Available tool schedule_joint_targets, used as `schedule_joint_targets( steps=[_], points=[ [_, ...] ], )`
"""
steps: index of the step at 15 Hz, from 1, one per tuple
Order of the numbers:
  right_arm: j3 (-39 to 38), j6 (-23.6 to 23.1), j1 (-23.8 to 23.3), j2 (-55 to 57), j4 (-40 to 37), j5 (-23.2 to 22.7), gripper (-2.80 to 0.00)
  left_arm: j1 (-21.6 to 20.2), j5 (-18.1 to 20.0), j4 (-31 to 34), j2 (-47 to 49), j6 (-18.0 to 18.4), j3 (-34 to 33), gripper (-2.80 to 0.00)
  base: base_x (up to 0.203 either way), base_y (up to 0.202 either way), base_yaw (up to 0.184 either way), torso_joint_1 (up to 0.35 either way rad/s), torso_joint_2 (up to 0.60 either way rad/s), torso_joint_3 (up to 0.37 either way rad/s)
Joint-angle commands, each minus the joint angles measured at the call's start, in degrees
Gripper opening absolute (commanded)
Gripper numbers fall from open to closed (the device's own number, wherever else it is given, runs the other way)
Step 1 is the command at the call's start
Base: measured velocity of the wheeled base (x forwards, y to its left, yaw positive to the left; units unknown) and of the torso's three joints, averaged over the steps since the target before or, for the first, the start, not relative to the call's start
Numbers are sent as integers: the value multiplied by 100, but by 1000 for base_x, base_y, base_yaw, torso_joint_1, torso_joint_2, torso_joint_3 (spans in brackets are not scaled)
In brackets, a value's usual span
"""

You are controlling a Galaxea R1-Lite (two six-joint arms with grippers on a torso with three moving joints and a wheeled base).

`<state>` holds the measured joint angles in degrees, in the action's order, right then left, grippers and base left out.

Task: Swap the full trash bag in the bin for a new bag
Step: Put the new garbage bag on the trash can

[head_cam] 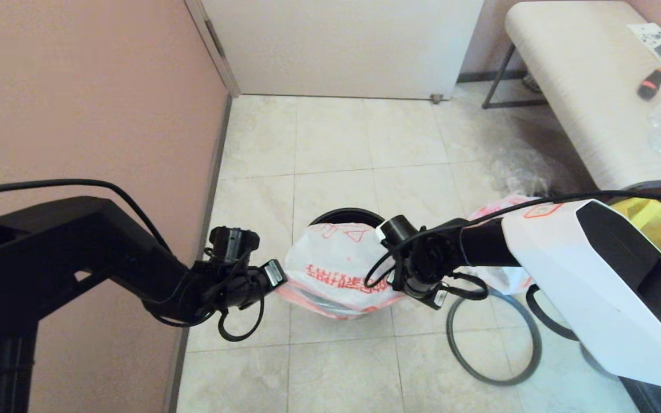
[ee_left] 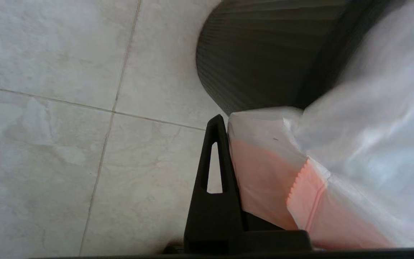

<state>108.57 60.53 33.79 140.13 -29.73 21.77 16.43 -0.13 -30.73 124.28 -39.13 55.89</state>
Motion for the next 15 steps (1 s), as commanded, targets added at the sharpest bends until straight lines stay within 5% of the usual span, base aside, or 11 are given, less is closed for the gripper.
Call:
schedule_joint_targets(
  steps=[1,8,9,10,15],
  points=[
    [-2,29,-22,-30,-15,11,-280,-51,10,-21,24,-18,9,-280,0,0,0,0,0,0],
    [-11,-129,13,42,2,-7,-280,45,-30,-21,149,37,26,-280,0,0,0,0,0,0],
    [-11,-138,22,49,3,2,-207,63,-39,-21,149,46,18,-280,0,0,0,0,0,0],
    [-2,-138,40,49,3,-6,0,71,-43,-21,149,46,18,0,0,0,0,0,0,0],
    [-283,-173,204,-166,-71,-30,0,94,-74,8,-24,51,-110,0,0,0,0,0,0,0]
  ],
)
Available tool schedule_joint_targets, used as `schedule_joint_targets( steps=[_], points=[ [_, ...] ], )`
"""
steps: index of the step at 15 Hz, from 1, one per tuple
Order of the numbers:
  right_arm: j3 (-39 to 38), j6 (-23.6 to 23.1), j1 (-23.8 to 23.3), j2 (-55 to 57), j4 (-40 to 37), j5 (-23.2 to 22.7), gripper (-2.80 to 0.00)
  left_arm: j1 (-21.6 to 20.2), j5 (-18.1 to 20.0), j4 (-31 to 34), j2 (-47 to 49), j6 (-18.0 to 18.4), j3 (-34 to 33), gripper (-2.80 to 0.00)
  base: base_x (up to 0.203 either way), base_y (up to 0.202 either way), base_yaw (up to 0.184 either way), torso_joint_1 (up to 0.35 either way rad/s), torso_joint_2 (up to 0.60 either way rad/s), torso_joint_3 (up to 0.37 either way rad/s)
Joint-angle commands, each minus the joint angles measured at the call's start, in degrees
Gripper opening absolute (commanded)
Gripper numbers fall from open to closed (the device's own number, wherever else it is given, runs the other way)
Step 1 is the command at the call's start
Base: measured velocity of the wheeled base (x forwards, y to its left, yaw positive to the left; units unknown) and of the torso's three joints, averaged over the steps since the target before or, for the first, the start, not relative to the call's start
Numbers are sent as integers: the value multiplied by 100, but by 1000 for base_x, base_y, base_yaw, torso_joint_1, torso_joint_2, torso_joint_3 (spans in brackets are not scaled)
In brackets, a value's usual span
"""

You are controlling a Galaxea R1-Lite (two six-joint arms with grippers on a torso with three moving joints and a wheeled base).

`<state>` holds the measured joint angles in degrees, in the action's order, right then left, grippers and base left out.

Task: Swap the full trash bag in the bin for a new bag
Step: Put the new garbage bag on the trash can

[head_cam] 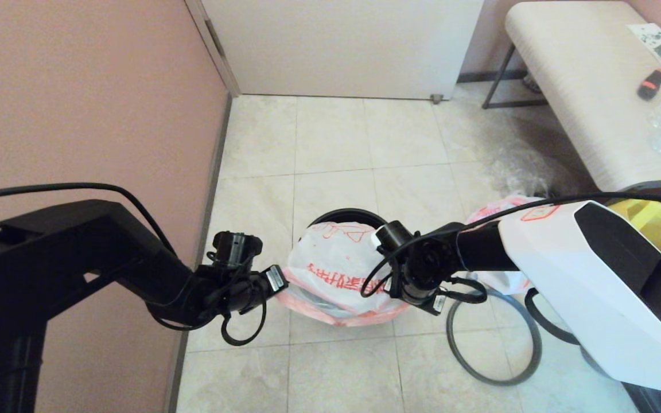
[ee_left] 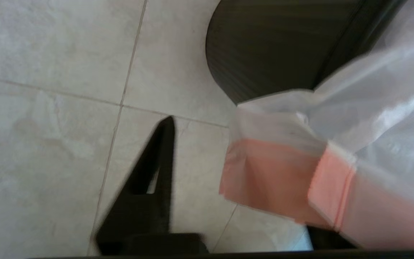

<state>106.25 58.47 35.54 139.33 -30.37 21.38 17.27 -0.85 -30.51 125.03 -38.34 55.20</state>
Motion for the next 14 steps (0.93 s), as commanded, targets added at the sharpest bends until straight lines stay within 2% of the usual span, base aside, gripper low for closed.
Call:
schedule_joint_targets(
  steps=[1,4,7,11,14],
  points=[
    [-208,27,113,-157,-42,7,0,69,-8,11,-281,7,-174,0,0,0,0,0,0,0],
    [-627,30,388,-329,-108,4,0,351,-12,12,-607,112,-541,0,0,0,0,0,0,0],
    [-611,25,515,-390,-75,19,0,347,-20,-34,-541,99,-546,0,0,0,0,0,0,0],
    [-116,-94,520,-256,-73,24,0,312,-47,-17,-472,81,-726,0,0,0,0,0,0,0],
    [491,-135,525,-24,-81,24,0,364,-16,-34,-815,-18,-1035,0,0,0,0,0,0,0]
  ],
)
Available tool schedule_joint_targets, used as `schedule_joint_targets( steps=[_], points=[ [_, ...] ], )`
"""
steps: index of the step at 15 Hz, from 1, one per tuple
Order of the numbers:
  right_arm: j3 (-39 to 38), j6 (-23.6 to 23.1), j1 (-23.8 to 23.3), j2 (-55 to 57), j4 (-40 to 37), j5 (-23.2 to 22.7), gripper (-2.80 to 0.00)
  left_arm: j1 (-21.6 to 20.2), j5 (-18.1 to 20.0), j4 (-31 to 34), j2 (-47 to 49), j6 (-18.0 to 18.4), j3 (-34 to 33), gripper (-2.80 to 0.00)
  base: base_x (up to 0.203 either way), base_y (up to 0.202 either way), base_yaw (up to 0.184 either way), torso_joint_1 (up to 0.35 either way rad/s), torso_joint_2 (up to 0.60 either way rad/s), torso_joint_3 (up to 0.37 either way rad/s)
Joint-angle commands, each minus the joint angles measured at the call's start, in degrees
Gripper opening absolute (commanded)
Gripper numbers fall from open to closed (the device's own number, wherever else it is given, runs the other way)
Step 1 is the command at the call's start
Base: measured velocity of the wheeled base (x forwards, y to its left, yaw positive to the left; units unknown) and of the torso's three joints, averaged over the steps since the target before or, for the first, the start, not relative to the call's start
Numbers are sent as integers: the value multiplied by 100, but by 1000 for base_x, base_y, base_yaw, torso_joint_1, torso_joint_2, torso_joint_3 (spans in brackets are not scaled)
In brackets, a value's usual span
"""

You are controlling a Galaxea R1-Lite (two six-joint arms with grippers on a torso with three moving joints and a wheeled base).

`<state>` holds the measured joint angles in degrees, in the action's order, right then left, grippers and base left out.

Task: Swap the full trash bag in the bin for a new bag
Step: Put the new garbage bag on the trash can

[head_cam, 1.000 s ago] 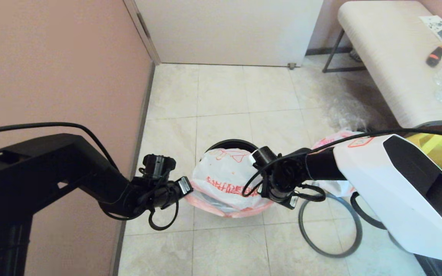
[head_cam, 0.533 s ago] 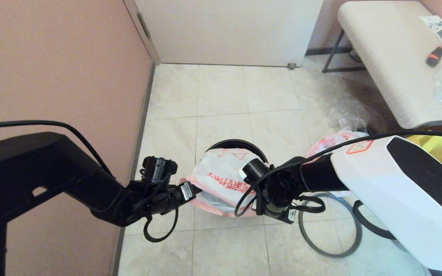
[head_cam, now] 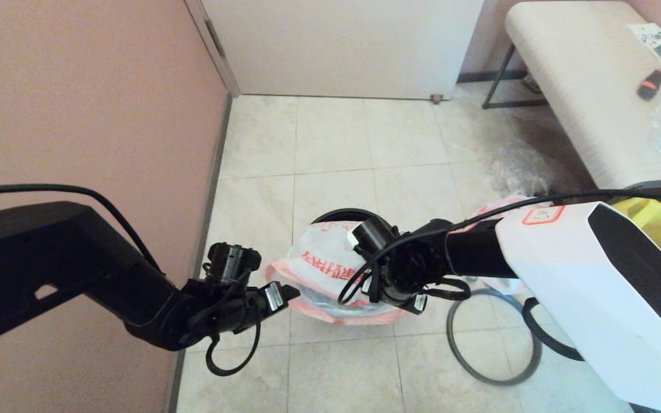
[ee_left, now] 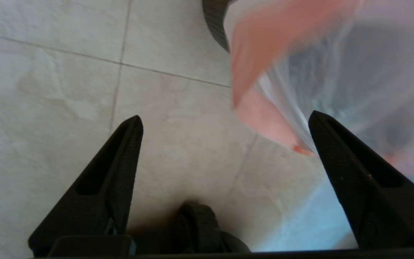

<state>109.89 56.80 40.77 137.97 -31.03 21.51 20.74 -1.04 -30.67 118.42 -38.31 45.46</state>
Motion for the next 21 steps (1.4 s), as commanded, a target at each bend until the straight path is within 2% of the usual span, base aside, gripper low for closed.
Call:
schedule_joint_targets(
  steps=[1,3,6,7,8,10,12,14,16,19,21],
  points=[
    [188,17,-7,118,-17,11,0,71,7,-18,-152,-81,-54,0,0,0,0,0,0,0],
    [173,-22,-7,108,-52,19,0,62,6,-17,-144,-98,-2,0,0,0,0,0,0,0],
    [-243,14,117,-185,-218,-2,0,103,-17,12,-390,-180,-155,0,0,0,0,0,0,0],
    [-467,15,187,-303,-230,-3,-208,149,-27,9,-445,-185,-239,0,0,0,0,0,0,0],
    [-721,15,260,-457,-233,11,-280,180,-42,9,-538,-184,-332,-280,0,0,0,0,0,0],
    [-1346,15,424,-874,-184,18,-280,345,-62,-2,-784,-173,-697,-280,0,0,0,0,0,0],
    [-1768,-19,556,-991,114,-8,-280,441,-64,-55,-587,-175,-881,-280,0,0,0,0,0,0],
    [-1670,-64,605,-655,474,-116,-280,446,-134,-756,-228,-160,-919,-280,0,0,0,0,0,0],
    [-1431,-320,660,-297,982,-326,-280,427,-157,-1395,68,-129,-1078,-280,0,0,0,0,0,0],
    [-708,-529,741,124,1241,-459,-280,57,-53,-1835,205,-132,-1152,-280,0,0,0,0,0,0],
    [-446,-647,797,303,1242,-562,-280,-9,104,-2058,208,-133,-1206,-280,0,0,0,0,0,0]
  ],
)
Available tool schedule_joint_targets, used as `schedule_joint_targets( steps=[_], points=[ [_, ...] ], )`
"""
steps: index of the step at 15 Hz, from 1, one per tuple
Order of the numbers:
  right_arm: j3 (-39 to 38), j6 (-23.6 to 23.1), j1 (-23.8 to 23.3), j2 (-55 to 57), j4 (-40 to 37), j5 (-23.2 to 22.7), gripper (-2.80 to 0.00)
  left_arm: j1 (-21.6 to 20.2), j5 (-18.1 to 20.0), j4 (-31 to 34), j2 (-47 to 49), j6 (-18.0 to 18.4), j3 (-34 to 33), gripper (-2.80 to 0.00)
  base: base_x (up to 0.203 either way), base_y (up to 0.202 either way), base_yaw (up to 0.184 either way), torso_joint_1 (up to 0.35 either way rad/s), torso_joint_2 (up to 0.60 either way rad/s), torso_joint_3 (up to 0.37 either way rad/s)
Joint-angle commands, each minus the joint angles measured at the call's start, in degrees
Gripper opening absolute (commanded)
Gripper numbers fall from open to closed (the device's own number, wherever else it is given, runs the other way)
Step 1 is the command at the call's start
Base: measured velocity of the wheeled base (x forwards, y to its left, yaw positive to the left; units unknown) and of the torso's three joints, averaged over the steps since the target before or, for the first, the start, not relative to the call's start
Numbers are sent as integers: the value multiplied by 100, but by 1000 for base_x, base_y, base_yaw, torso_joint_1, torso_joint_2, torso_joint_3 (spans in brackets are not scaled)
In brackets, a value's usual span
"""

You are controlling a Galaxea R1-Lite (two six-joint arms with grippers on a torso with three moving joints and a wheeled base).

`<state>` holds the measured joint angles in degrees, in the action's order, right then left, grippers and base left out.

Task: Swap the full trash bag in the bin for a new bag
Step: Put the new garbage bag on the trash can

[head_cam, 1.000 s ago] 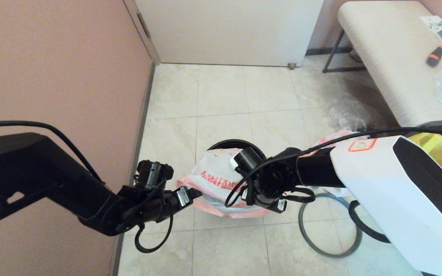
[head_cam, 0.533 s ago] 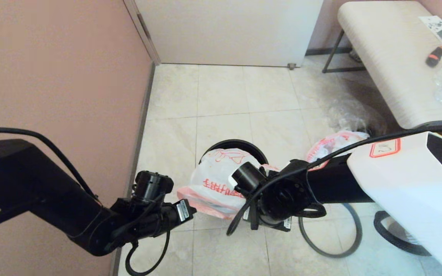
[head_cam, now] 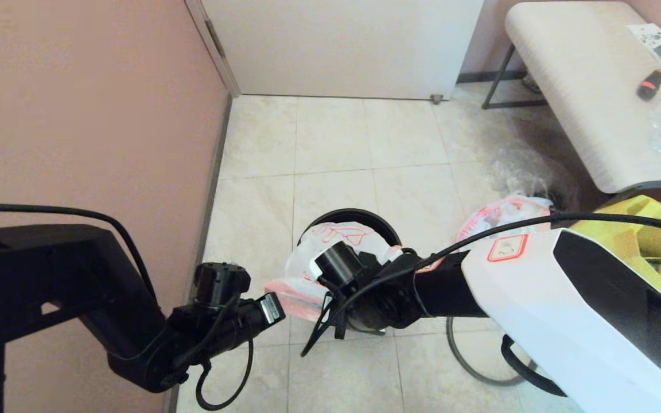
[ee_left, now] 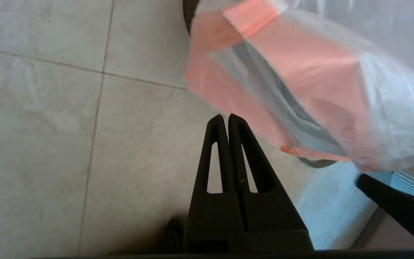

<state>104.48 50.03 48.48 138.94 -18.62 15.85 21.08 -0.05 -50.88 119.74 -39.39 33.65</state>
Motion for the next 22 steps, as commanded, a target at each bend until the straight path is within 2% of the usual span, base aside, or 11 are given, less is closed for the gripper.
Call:
schedule_joint_targets(
  steps=[1,6,8,10,14,17,20,22],
  points=[
    [217,6,29,327,-62,5,-280,-42,5,-43,76,-27,-25,-280,0,0,0,0,0,0],
    [577,-1,-11,465,-175,97,-280,-18,-21,-38,44,-43,-22,-280,0,0,0,0,0,0],
    [757,-12,-101,442,-166,382,-280,127,-64,-44,7,-48,26,-280,0,0,0,0,0,0],
    [758,-50,-131,306,-160,479,-280,344,-141,-7,47,-46,230,-280,0,0,0,0,0,0],
    [768,-245,-268,335,321,532,-280,474,-244,18,159,-51,480,-280,0,0,0,0,0,0],
    [768,-369,-346,317,507,533,-280,563,-455,643,217,-141,1065,-280,0,0,0,0,0,0],
    [767,-353,-495,274,491,533,-280,607,-504,1370,178,-326,1434,-280,0,0,0,0,0,0],
    [767,-353,-533,274,500,516,-280,608,-544,1525,177,-376,1526,-280,0,0,0,0,0,0]
  ],
)
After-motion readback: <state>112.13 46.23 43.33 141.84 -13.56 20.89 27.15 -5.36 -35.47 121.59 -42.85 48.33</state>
